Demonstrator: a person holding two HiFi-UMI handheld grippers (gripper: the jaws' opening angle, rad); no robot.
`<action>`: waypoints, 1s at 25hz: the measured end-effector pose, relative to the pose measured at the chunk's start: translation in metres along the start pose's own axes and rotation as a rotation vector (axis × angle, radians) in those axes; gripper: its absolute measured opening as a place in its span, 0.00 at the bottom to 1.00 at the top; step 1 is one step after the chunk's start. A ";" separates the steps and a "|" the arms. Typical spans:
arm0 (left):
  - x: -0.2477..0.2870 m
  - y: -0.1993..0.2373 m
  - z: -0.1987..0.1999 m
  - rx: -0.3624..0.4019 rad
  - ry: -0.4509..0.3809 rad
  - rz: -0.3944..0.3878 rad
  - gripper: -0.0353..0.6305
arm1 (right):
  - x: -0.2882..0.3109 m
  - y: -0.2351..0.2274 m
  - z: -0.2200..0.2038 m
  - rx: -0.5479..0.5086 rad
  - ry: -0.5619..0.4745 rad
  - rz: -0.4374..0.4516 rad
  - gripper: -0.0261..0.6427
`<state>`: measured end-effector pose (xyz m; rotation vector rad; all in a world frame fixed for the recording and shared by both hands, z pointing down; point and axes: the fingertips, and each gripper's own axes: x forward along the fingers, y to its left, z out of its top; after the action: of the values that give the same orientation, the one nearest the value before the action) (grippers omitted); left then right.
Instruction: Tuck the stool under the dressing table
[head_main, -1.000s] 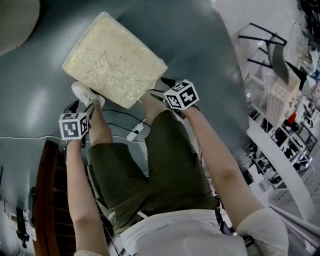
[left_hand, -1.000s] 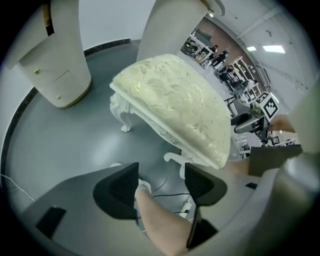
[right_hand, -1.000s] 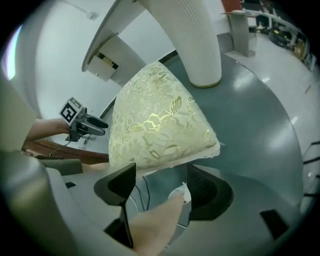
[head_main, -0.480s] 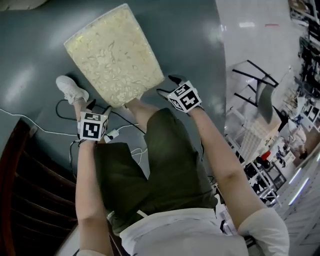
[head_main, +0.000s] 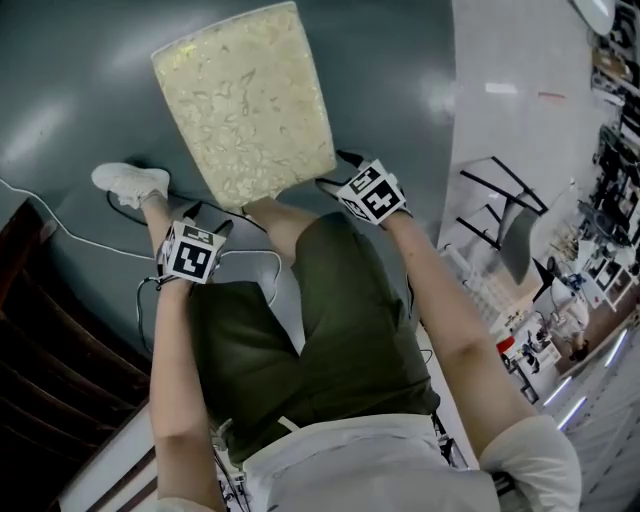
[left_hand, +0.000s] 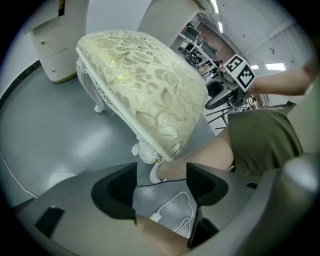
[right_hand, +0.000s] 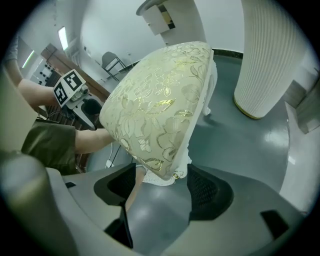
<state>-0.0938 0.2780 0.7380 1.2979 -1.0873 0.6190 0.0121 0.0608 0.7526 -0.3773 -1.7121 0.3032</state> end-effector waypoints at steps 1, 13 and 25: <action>0.004 -0.004 0.002 -0.012 -0.007 -0.001 0.51 | 0.000 0.000 0.001 -0.015 0.003 0.002 0.53; 0.027 -0.007 0.031 -0.063 -0.042 0.070 0.47 | 0.010 0.005 0.003 -0.074 0.002 -0.032 0.46; 0.026 -0.002 0.029 -0.053 0.039 0.059 0.47 | 0.013 0.008 0.004 -0.038 0.062 -0.058 0.46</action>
<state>-0.0891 0.2448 0.7579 1.2071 -1.1059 0.6531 0.0071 0.0737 0.7606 -0.3613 -1.6663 0.2149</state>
